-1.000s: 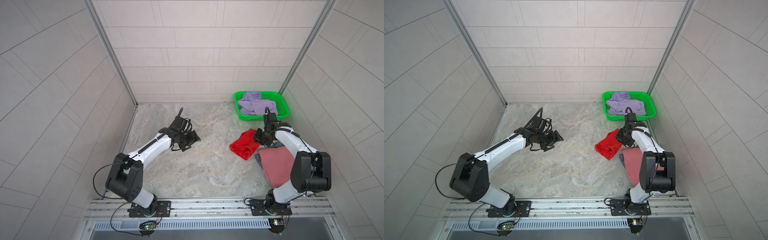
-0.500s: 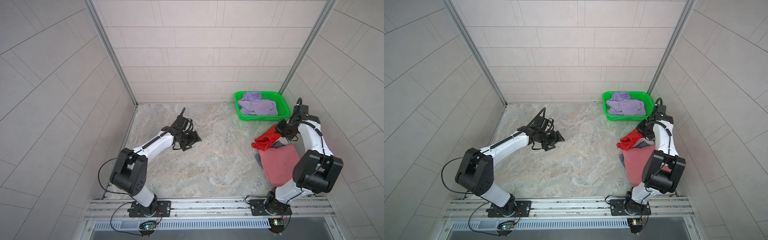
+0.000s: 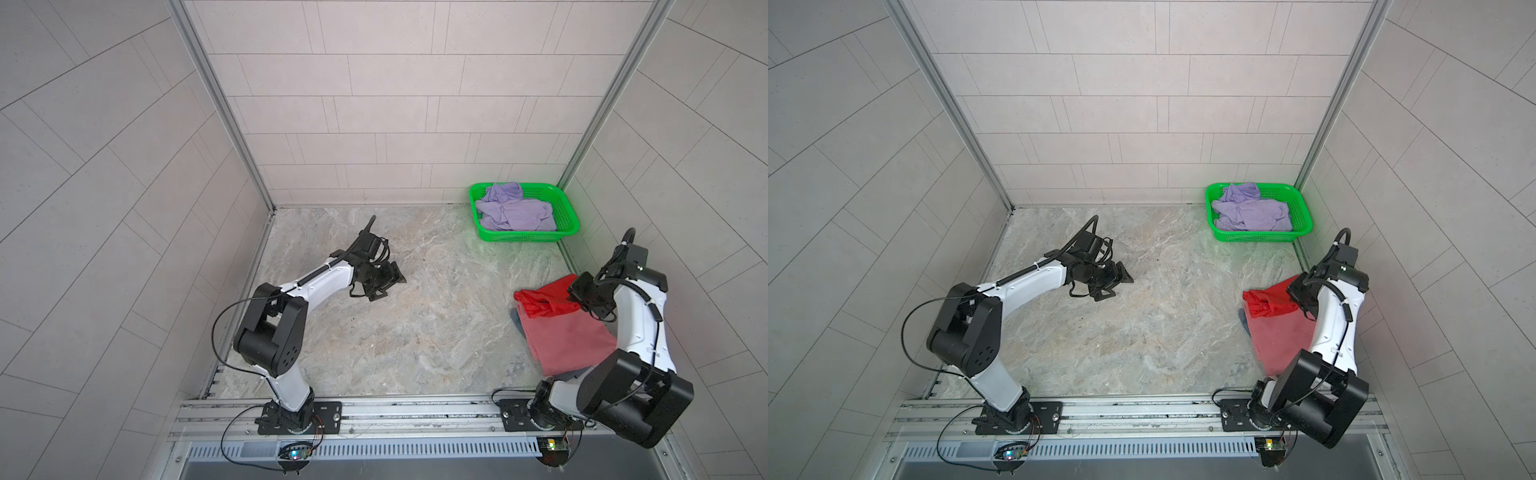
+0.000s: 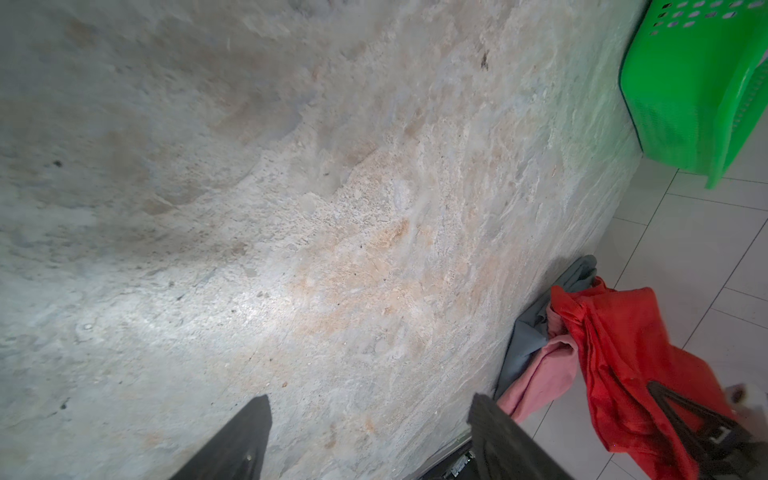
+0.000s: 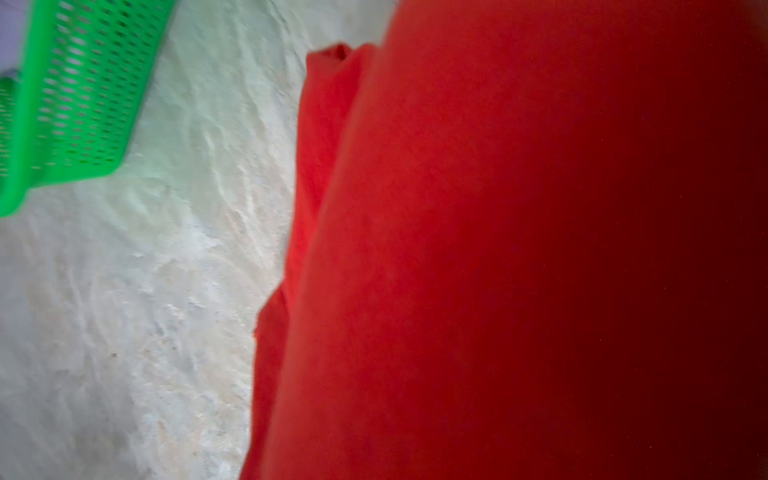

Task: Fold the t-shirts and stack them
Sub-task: 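Carry the folded red t-shirt with the right gripper onto the pink cloth stack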

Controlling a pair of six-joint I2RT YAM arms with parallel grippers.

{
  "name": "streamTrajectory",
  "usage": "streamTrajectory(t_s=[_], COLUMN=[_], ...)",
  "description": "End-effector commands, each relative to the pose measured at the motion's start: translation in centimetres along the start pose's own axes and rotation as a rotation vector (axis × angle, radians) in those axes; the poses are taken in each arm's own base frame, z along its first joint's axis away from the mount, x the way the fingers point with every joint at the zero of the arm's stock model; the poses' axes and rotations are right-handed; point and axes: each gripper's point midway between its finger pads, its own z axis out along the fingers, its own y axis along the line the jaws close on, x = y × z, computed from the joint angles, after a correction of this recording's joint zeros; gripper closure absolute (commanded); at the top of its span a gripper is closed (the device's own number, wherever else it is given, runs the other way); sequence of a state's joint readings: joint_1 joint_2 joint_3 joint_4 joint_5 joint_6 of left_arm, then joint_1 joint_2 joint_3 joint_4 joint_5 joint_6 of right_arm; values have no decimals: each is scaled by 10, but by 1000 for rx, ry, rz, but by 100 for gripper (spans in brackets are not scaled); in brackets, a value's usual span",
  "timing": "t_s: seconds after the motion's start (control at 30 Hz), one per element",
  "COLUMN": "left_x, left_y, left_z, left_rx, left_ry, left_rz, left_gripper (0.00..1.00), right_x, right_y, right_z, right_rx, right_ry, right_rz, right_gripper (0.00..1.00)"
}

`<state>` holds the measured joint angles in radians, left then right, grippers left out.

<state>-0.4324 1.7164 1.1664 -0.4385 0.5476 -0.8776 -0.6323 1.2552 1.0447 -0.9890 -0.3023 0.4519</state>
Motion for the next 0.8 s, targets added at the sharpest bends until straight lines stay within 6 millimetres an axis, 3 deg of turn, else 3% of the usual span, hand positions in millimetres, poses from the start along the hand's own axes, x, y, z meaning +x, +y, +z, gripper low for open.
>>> streamTrajectory(t_s=[0.0, 0.37, 0.47, 0.63, 0.73, 0.77], left_x=[-7, -6, -6, -7, -10, -10], left_y=[-13, -8, -7, -10, -12, -12], left_z=[0, 2, 4, 7, 8, 10], left_rx=[32, 20, 26, 32, 36, 37], left_ry=[3, 2, 3, 13, 13, 17], left_rz=[24, 20, 9, 4, 9, 9], left_gripper=[18, 18, 18, 18, 18, 18], right_x=[4, 4, -10, -18, -12, -11], right_y=[-18, -40, -32, -25, -40, -49], right_z=[23, 51, 37, -9, -24, -23], right_rx=[38, 140, 117, 133, 226, 268], right_ry=[12, 136, 97, 58, 53, 50], right_rz=[21, 114, 101, 49, 6, 7], right_gripper=[99, 99, 99, 99, 99, 95])
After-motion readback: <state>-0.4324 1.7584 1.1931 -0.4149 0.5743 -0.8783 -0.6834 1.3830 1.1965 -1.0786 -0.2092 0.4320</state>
